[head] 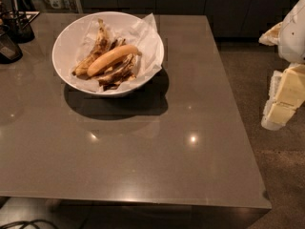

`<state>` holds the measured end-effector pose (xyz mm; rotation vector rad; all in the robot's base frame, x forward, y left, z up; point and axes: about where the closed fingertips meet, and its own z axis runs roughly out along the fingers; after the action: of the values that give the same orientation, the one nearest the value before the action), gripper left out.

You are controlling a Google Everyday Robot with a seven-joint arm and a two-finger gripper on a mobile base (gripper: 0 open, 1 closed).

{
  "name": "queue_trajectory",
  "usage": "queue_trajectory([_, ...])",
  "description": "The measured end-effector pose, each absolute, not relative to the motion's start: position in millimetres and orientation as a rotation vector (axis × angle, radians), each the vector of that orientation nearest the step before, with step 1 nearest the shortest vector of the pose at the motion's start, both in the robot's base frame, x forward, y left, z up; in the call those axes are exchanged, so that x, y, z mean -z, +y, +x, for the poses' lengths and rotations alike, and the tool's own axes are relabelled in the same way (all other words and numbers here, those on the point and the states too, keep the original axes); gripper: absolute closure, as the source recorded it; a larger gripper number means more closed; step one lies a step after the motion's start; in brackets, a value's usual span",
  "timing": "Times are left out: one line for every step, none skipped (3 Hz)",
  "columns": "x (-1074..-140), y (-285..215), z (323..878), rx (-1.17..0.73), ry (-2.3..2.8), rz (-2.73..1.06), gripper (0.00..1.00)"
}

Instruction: Pick banana from white bowl

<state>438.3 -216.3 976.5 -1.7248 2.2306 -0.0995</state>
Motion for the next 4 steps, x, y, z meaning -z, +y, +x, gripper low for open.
queue_trajectory([-977, -214, 440, 0.103, 2.225, -1.73, 0.0])
queue_trajectory([-975, -191, 454, 0.133, 2.222, -1.79, 0.0])
queue_trajectory([-969, -155, 475, 0.135, 2.156, -1.934, 0.0])
queue_trajectory([-971, -153, 477, 0.143, 2.144, -1.922, 0.0])
